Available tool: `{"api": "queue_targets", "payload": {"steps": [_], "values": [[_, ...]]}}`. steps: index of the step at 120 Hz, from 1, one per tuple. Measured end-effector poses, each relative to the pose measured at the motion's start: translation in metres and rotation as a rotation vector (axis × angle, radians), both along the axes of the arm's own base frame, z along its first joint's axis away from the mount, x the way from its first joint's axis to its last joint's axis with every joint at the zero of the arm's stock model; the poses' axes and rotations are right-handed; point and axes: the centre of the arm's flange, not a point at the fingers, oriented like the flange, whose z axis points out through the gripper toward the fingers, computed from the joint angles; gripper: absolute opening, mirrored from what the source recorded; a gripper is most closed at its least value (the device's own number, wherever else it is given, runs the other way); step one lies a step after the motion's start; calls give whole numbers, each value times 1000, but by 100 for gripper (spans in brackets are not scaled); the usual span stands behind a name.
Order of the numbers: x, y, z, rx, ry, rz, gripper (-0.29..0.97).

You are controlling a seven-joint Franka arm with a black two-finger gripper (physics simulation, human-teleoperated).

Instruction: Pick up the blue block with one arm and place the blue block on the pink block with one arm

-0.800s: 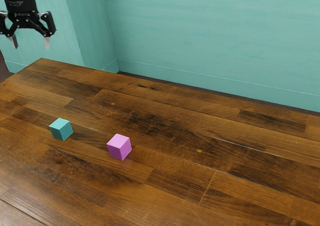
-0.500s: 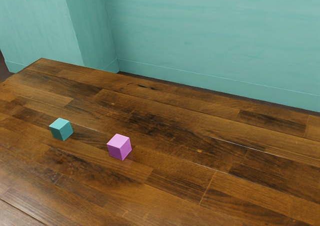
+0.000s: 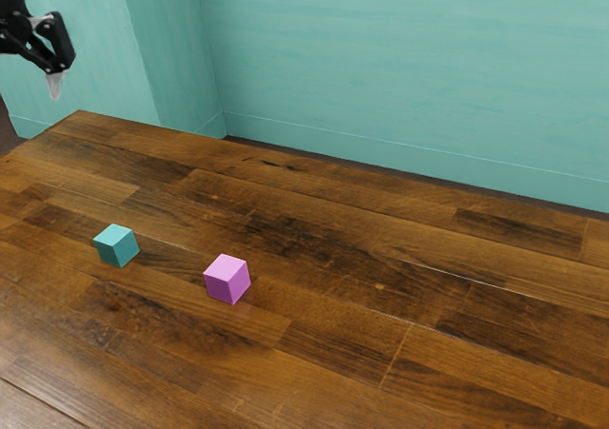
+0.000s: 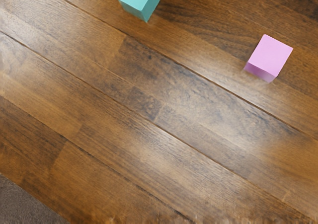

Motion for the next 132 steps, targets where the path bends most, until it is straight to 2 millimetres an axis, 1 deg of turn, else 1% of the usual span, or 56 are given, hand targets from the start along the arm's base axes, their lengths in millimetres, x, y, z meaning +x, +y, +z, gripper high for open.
{"api": "queue_targets", "payload": {"steps": [4,8,14,18,23,27,40,47,52,74,83,93,101,111,120,128,132], "values": [[-24,14,-33,-58,19,18,68],[-40,29,-62,-118,28,35,68],[-54,44,-105,-197,52,56,68],[-59,53,-127,-239,61,75,68],[-66,67,-144,-273,61,102,68],[-69,74,-153,-261,62,114,68],[-68,98,-184,-129,76,88,68],[-66,115,-207,-78,92,73,68],[-62,129,-221,-53,102,63,68],[-45,184,-271,-20,130,39,68],[-38,196,-290,-7,141,16,68],[-19,206,-318,11,157,-31,68],[-4,207,-330,25,147,-72,68],[17,201,-330,18,104,-105,68],[47,183,-324,17,69,-148,68],[67,170,-325,11,53,-179,68],[76,166,-329,12,54,-203,68]]}}
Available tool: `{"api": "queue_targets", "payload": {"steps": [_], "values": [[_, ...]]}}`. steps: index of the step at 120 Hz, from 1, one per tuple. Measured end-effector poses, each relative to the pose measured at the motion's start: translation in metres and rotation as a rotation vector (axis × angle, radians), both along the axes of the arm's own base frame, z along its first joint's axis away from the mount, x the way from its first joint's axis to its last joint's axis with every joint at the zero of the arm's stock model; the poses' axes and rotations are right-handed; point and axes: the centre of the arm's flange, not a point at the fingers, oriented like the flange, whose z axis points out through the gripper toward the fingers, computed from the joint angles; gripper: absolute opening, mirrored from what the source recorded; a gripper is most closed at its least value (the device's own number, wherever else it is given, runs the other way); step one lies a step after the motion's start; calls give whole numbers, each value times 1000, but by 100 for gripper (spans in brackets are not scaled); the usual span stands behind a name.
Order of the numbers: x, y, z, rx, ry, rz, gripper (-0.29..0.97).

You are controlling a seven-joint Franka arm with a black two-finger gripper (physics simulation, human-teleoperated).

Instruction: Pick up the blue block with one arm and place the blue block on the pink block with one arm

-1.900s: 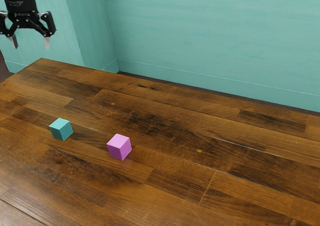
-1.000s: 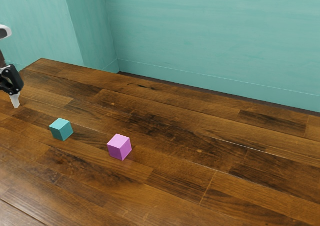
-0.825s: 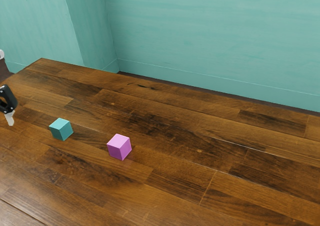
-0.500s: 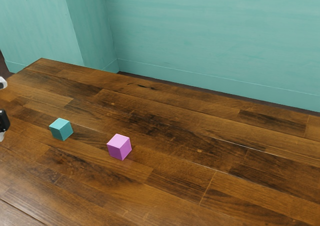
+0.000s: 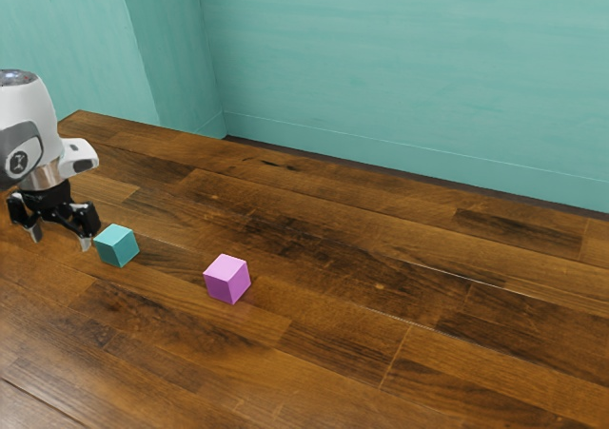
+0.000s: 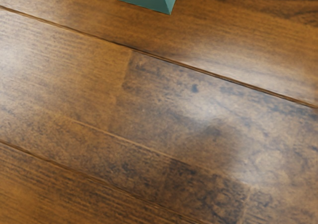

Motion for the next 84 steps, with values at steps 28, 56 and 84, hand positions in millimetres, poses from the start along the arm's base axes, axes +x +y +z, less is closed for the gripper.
{"api": "queue_targets", "payload": {"steps": [28,56,84], "values": [[33,-2,-20,6,-11,-129,68],[72,9,-55,-9,9,-222,68],[85,30,-74,-3,1,-270,68]]}}
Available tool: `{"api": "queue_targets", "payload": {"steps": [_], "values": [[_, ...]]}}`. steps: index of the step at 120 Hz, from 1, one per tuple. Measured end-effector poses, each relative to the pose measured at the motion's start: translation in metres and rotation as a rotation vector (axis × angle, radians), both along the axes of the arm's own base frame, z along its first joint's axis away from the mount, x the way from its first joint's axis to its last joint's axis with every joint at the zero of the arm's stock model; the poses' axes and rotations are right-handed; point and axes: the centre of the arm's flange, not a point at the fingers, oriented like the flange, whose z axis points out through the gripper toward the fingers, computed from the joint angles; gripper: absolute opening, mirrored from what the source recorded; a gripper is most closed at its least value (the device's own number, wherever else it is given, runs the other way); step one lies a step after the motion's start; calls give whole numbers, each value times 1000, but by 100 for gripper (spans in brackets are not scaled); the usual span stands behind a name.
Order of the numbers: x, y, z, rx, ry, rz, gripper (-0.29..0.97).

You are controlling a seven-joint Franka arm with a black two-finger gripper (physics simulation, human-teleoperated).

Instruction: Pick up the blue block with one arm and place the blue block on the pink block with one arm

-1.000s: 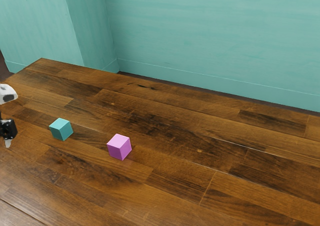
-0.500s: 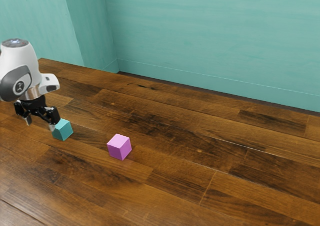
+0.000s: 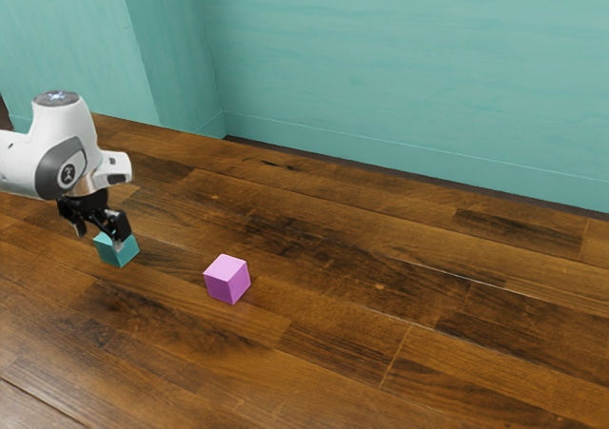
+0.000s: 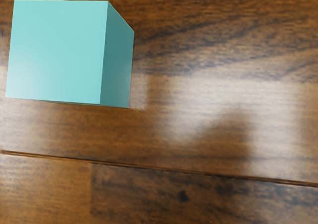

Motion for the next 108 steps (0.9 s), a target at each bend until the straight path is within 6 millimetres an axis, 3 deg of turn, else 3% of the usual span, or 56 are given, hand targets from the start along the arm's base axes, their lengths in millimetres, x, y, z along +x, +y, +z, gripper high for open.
{"api": "queue_targets", "payload": {"steps": [13,22,66,92,108], "values": [[6,34,-8,11,-3,18,68],[15,46,-19,10,2,12,68],[48,57,-35,-14,-13,-50,68],[47,72,-46,-52,-15,-47,68],[57,69,-53,-70,-18,-84,68]]}}
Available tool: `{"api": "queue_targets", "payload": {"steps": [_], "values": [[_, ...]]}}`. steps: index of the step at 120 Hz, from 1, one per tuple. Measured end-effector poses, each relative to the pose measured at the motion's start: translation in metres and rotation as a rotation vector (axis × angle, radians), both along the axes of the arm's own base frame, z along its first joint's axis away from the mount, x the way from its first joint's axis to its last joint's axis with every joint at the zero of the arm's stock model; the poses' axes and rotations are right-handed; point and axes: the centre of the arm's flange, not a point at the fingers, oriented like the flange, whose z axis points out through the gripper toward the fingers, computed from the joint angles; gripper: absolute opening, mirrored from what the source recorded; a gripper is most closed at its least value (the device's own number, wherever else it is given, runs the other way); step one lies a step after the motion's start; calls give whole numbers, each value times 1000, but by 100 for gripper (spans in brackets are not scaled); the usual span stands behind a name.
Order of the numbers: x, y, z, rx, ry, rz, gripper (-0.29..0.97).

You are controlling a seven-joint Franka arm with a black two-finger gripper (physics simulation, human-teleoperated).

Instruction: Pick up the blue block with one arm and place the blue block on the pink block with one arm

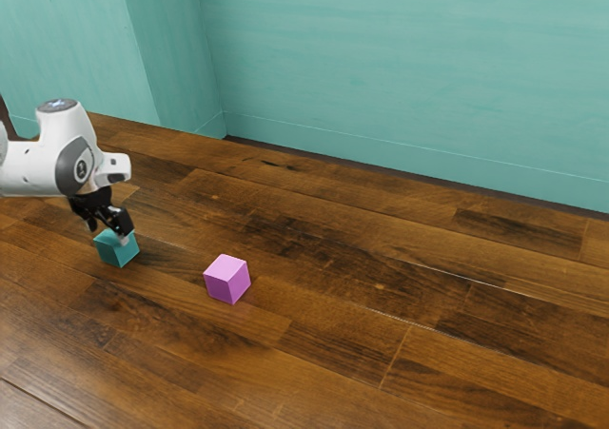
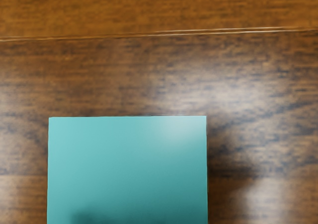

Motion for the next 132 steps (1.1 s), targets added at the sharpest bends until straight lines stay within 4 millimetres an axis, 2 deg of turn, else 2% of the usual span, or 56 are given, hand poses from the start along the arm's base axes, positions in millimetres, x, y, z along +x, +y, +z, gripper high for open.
{"api": "queue_targets", "payload": {"steps": [41,67,132], "values": [[1,5,1,-49,-12,-31,68],[5,11,-9,-79,-3,-52,68],[15,22,-13,-105,-2,-113,68]]}}
